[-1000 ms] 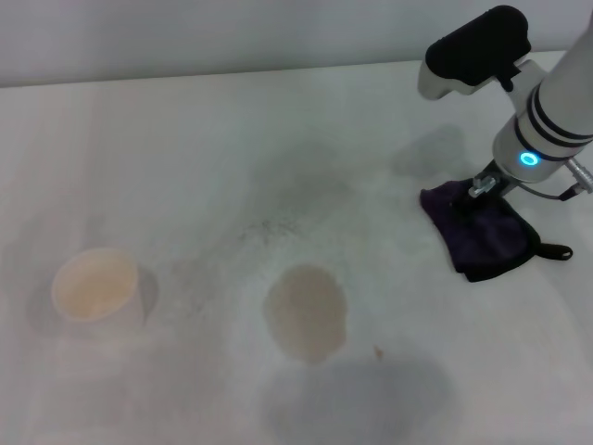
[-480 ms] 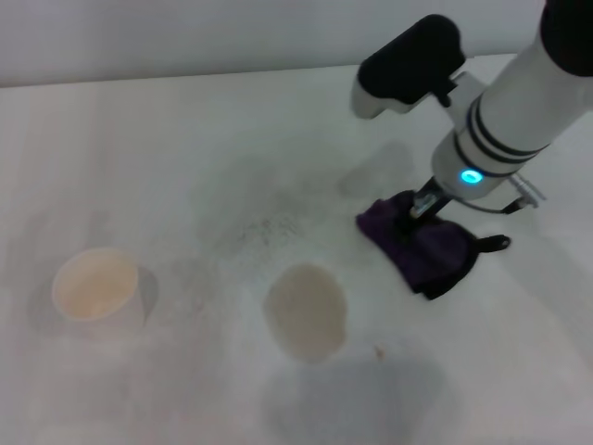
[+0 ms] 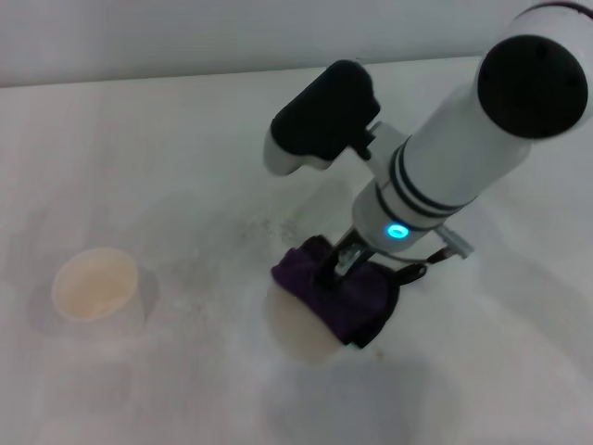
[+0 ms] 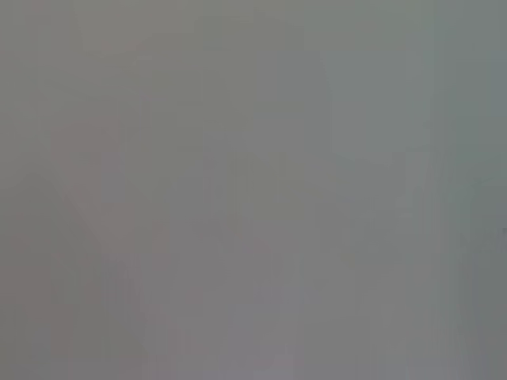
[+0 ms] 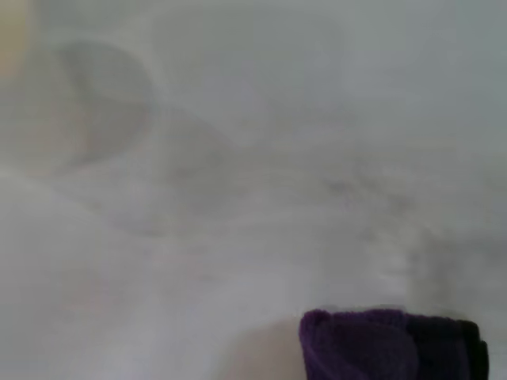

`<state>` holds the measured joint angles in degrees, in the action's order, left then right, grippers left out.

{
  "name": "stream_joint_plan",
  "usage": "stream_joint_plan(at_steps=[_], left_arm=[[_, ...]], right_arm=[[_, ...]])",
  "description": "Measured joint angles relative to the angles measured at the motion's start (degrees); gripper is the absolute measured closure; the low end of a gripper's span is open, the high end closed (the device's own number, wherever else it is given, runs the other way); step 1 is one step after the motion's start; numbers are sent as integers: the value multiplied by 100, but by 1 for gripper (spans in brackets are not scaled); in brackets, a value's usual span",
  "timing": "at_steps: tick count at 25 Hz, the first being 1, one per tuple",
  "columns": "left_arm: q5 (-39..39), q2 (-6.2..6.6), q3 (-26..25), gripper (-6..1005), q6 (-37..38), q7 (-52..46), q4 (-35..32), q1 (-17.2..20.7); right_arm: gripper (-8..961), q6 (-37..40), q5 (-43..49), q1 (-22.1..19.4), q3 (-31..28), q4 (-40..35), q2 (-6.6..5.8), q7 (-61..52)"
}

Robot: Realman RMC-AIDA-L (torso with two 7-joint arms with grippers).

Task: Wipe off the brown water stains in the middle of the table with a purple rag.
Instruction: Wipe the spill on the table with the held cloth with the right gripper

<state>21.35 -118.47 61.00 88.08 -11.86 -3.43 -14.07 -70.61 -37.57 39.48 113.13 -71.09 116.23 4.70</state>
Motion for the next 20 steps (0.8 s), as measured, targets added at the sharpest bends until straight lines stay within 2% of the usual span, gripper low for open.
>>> stream_joint_plan(at_steps=[12, 20], left_arm=[[1, 0, 26, 116, -110, 0, 0, 15], [1, 0, 31, 115, -127, 0, 0, 26]], right_arm=[[896, 184, -181, -483, 589, -767, -5, -4], [896, 420, -595, -485, 1050, -768, -4, 141]])
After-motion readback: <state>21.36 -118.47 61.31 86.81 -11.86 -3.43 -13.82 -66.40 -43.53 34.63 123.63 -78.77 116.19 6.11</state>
